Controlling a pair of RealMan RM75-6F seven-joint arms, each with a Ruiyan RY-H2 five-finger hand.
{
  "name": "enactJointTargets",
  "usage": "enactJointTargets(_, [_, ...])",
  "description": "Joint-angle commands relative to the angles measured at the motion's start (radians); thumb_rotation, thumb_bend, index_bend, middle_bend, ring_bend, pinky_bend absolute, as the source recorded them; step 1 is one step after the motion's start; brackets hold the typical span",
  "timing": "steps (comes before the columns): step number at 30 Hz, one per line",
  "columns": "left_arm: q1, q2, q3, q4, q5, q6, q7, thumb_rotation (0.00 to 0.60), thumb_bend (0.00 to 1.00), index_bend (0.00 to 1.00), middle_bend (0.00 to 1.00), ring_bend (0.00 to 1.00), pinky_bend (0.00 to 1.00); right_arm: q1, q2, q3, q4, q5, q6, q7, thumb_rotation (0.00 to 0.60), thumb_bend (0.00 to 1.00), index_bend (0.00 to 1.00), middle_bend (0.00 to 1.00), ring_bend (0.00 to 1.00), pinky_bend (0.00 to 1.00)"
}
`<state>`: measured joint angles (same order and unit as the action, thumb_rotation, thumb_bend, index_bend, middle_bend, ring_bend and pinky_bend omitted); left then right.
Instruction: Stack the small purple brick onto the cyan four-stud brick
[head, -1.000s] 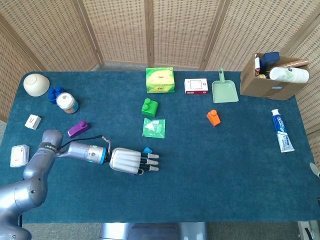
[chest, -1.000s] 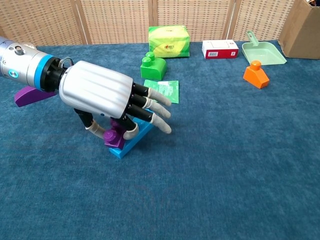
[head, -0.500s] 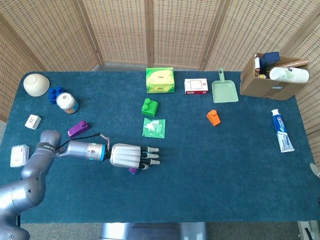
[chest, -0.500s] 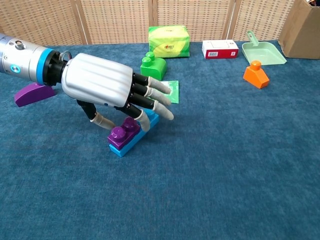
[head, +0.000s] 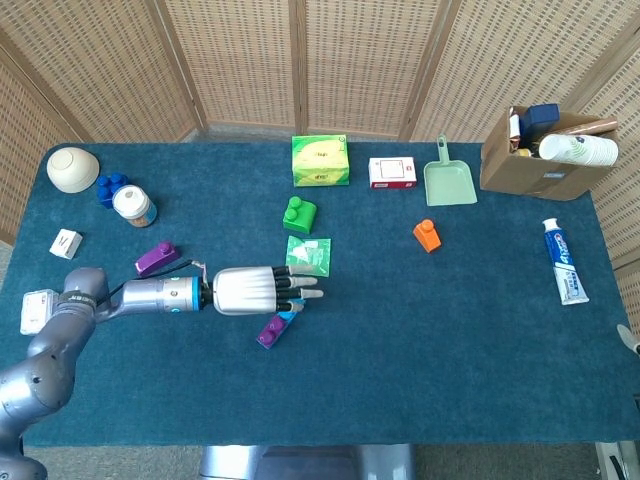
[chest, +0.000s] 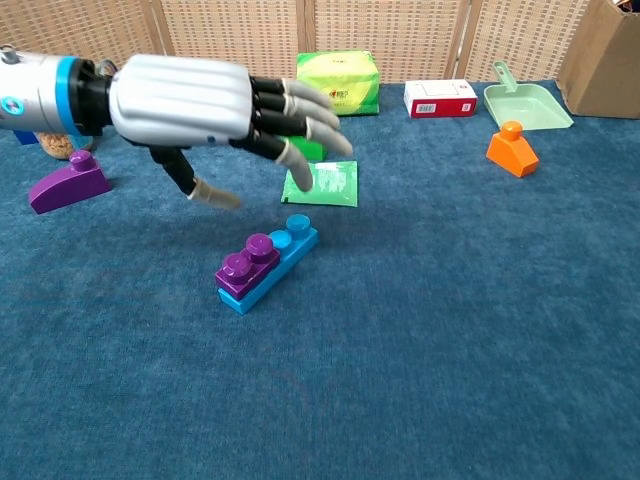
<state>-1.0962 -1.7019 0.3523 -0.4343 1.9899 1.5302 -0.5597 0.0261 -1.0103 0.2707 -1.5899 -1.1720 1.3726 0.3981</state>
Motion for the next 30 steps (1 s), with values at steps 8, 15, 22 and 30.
enactJointTargets(8, [0.038, 0.173, -0.039, -0.407, -0.096, -0.145, -0.001, 0.215, 0.34, 0.18, 0.03, 0.0, 0.0, 0.01, -0.004, 0.0, 0.005, -0.014, -0.006, 0.004, 0.6, 0.18, 0.34, 0.19, 0.0, 0.13])
enactJointTargets(15, [0.039, 0.259, -0.059, -0.65, -0.153, -0.277, 0.031, 0.016, 0.31, 0.13, 0.01, 0.0, 0.0, 0.01, -0.009, -0.003, 0.005, -0.017, -0.005, 0.004, 0.6, 0.18, 0.34, 0.19, 0.0, 0.13])
enactJointTargets(22, [0.055, 0.267, -0.071, -0.726, -0.171, -0.346, 0.06, 0.0, 0.29, 0.1, 0.0, 0.0, 0.0, 0.01, -0.01, -0.005, 0.011, -0.021, -0.004, 0.011, 0.6, 0.18, 0.34, 0.19, 0.0, 0.13])
enactJointTargets(30, [0.107, 0.193, -0.096, -0.661, -0.156, -0.324, 0.095, 0.0, 0.28, 0.08, 0.0, 0.0, 0.0, 0.004, -0.006, -0.007, 0.017, -0.022, -0.001, 0.024, 0.6, 0.18, 0.34, 0.19, 0.0, 0.13])
